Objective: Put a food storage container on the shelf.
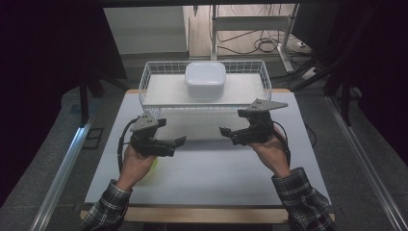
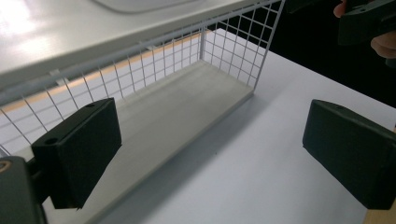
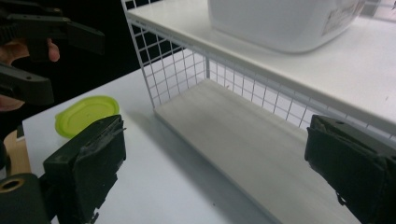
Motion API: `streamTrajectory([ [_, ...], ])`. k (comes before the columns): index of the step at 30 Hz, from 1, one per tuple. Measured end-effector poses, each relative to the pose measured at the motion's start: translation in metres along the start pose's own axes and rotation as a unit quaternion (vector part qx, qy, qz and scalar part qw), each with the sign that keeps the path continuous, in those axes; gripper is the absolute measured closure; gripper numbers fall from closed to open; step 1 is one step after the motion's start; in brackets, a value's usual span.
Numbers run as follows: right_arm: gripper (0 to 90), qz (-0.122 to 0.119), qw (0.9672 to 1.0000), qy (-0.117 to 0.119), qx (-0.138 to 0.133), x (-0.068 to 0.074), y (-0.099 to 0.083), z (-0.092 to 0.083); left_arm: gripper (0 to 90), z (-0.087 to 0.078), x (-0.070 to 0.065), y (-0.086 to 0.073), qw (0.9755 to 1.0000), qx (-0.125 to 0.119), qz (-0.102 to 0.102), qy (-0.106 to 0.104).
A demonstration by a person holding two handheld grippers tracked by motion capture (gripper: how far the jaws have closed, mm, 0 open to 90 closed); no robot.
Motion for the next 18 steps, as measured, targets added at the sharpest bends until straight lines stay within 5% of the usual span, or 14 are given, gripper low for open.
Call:
streamTrajectory([
  [18, 0.0, -0.009, 0.9993, -0.010, 0.034, 0.000, -0.053, -0.001, 4.1, 0.009, 0.009, -0.058, 0.9988, 0.046, -0.010, -0.011],
])
Point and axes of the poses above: each handheld gripper's, and its own axes: z roughly forward along the jaws, y roughly out of its top, x roughly to its left, the point moved 7 cm from there along z, roughly forward along the jaws, and after that the axes turned 8 degrees about -y, right-handed, at the moved point
